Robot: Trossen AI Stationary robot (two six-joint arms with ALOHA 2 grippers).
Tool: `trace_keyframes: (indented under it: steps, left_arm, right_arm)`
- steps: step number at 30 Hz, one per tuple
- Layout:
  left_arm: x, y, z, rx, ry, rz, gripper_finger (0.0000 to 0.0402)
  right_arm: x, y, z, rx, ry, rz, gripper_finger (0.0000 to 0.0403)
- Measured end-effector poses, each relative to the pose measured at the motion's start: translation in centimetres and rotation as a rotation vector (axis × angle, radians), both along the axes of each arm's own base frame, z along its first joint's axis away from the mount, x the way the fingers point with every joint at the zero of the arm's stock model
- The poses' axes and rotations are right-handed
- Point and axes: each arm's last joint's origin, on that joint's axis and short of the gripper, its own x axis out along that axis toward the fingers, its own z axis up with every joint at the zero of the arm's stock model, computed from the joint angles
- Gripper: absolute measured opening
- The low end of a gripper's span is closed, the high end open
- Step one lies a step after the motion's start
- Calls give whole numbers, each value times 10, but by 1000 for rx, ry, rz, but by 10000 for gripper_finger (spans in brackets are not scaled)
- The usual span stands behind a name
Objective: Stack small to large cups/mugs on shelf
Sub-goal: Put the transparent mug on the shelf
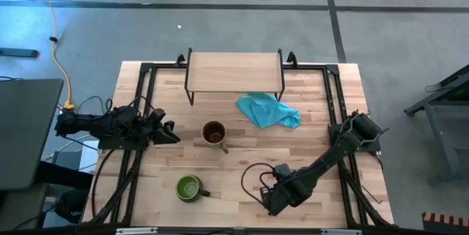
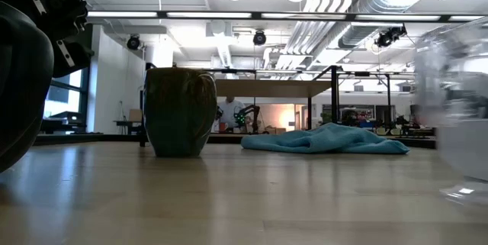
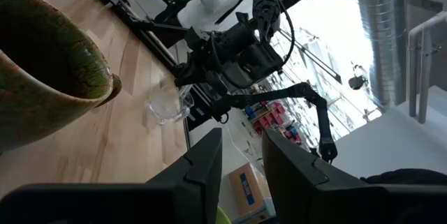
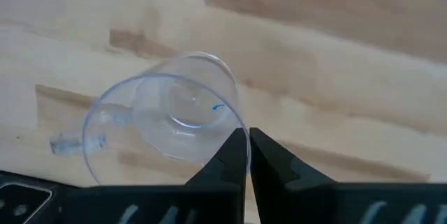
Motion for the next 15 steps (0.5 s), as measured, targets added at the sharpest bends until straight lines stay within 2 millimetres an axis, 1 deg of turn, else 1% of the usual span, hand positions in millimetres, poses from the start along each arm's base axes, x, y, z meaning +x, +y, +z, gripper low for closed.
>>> trace_keyframes:
  steps: [8, 15]
  left_arm:
    - [0, 0, 0, 0, 0, 0, 90]
    - [0, 0, 0, 0, 0, 0, 90]
  right_arm:
    - [13, -22, 0, -28, 14, 120, 1]
    - [22, -45, 0, -58, 52, 259, 0]
